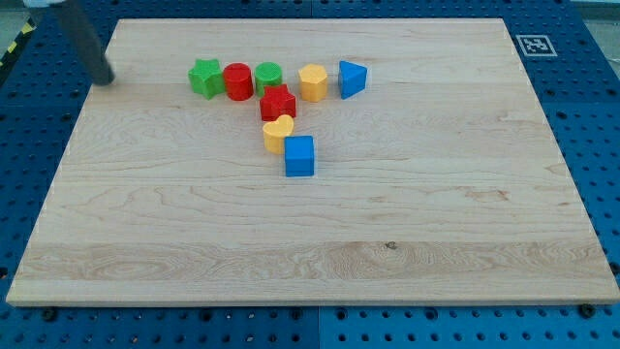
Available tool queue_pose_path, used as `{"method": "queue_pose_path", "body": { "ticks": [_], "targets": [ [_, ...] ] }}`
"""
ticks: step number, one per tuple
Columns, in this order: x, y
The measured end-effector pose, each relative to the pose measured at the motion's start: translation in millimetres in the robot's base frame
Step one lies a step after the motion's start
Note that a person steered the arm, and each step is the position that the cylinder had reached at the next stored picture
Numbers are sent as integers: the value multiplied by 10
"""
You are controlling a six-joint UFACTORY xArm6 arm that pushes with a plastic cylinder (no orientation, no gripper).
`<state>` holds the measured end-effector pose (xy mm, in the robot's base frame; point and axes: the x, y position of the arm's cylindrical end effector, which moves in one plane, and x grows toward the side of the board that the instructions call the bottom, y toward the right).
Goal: Move blue triangle a bit left and slightly down
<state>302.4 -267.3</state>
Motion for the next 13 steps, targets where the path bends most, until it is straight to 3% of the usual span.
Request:
{"method": "queue_pose_path", "body": {
  "ticks": [1, 2, 3, 4, 5, 6, 7, 8, 11, 13],
  "targets": [
    [-534, 666],
    [-756, 1574],
    [-724, 2676],
    [-529, 3443],
    [-59, 3897],
    [444, 3987],
    [433, 3994],
    [85, 4040],
    [436, 3585],
    [247, 3498]
  ]
}}
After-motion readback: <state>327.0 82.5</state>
